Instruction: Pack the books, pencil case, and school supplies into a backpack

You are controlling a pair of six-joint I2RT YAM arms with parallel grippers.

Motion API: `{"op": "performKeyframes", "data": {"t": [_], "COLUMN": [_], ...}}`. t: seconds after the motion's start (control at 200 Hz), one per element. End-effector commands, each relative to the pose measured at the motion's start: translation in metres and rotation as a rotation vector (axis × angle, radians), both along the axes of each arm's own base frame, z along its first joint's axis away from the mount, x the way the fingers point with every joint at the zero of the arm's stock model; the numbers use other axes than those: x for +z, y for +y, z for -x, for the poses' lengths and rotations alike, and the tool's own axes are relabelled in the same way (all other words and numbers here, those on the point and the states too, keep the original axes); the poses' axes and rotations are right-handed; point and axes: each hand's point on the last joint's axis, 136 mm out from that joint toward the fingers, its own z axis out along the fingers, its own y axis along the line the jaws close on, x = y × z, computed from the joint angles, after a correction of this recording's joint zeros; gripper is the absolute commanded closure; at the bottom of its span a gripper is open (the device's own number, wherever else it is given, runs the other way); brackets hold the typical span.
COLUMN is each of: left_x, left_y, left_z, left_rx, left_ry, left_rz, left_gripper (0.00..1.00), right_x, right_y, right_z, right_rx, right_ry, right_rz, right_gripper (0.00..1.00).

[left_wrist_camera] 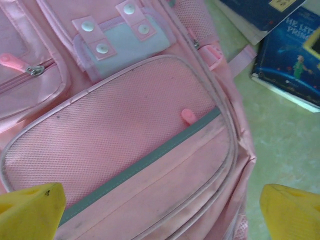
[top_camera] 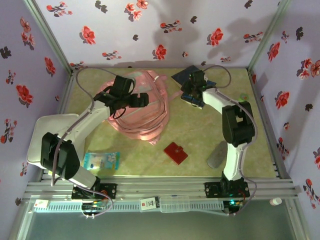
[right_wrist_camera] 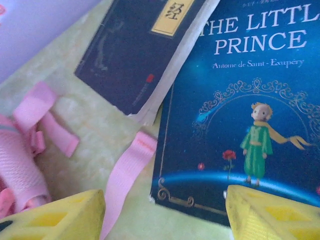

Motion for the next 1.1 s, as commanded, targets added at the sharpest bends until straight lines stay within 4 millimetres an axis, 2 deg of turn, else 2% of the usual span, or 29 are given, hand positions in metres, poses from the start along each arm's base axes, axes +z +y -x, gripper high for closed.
{"op": "performKeyframes", "data": {"t": [0.0,0.185,0.285,0.39,0.57,0.645,0.825,0.985,1.095], "left_x": [0.013,0.008,0.007,0.005,0.003,0.001,-0.004,-0.008,-0.008], "left_y": [-0.004,-0.009,-0.011,-0.013,-0.017,-0.018,-0.024,-0.036,-0.048], "left_z": [-0.001,-0.001,-0.001,-0.002,-0.004,-0.005,-0.008,-0.009,-0.008], "left_rx": [-0.009,-0.023,-0.031,-0.039,-0.056,-0.061,-0.077,-0.106,-0.134], "left_ry": [-0.029,-0.006,-0.001,0.009,0.021,0.022,0.038,0.061,0.074], "left_rz": [0.067,0.075,0.076,0.074,0.071,0.070,0.083,0.117,0.136], "left_gripper": [0.00,0.00,0.00,0.00,0.00,0.00,0.00,0.00,0.00], "right_x": [-0.012,-0.044,-0.060,-0.076,-0.096,-0.106,-0.109,-0.111,-0.101], "right_y": [-0.002,-0.006,-0.005,-0.006,-0.021,-0.025,-0.043,-0.050,-0.050], "right_z": [-0.012,-0.027,-0.023,-0.009,0.039,0.068,0.126,0.174,0.197], "right_rx": [0.012,0.028,0.041,0.034,-0.006,-0.015,-0.073,-0.138,-0.175], "right_ry": [0.043,0.127,0.174,0.232,0.354,0.400,0.448,0.454,0.425], "right_rz": [0.012,0.068,0.060,0.040,0.025,0.009,-0.004,-0.074,-0.115], "right_gripper": [0.34,0.34,0.34,0.34,0.35,0.36,0.37,0.39,0.39]}}
